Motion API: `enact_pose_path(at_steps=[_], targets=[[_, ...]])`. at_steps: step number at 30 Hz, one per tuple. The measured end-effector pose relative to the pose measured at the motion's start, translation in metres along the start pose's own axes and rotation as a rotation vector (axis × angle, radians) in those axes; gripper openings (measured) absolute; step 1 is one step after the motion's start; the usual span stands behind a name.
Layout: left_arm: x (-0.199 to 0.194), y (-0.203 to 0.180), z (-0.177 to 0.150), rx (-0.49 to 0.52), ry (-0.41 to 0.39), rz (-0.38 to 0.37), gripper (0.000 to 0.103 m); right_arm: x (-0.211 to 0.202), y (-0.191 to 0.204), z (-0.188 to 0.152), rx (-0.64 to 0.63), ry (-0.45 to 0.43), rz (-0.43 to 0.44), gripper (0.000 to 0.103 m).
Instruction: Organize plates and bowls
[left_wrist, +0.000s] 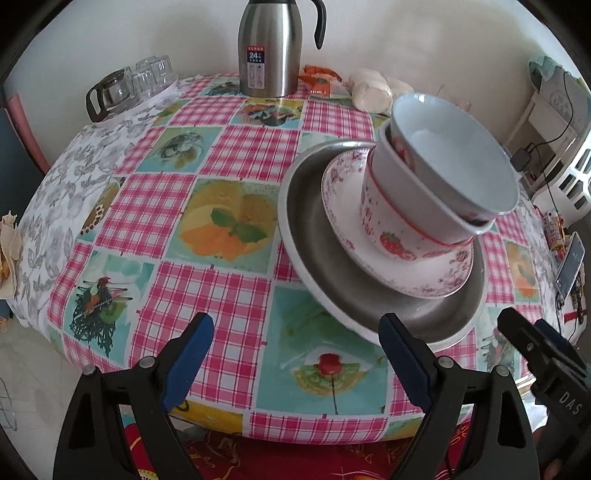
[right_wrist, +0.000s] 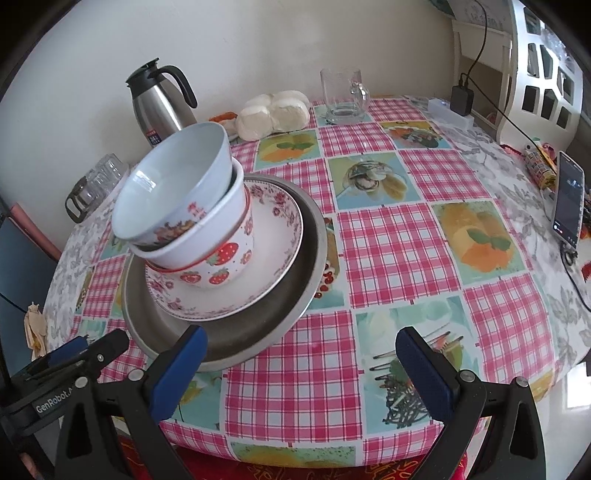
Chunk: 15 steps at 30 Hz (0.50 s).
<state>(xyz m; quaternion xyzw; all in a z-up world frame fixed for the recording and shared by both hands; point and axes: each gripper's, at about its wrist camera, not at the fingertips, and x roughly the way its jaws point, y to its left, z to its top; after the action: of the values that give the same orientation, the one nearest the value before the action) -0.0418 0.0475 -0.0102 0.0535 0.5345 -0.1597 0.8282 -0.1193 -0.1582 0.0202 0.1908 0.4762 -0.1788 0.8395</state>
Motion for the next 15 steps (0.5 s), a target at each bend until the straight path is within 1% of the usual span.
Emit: enact_pose_path(at_steps=[7, 15], targets=[[-0.0010, 0.0002, 0.0012, 0.006, -0.001, 0.013, 0.091, 0.0036, -0.0017, 0.0011, 0.007, 0.011, -0.018, 0.103], [0.0031, 0.0013, 0.0012, 0.012, 0.018, 0.021, 0.091, 0.0097, 0.0011, -0.0002, -0.005, 0.021, -0.023, 0.103]])
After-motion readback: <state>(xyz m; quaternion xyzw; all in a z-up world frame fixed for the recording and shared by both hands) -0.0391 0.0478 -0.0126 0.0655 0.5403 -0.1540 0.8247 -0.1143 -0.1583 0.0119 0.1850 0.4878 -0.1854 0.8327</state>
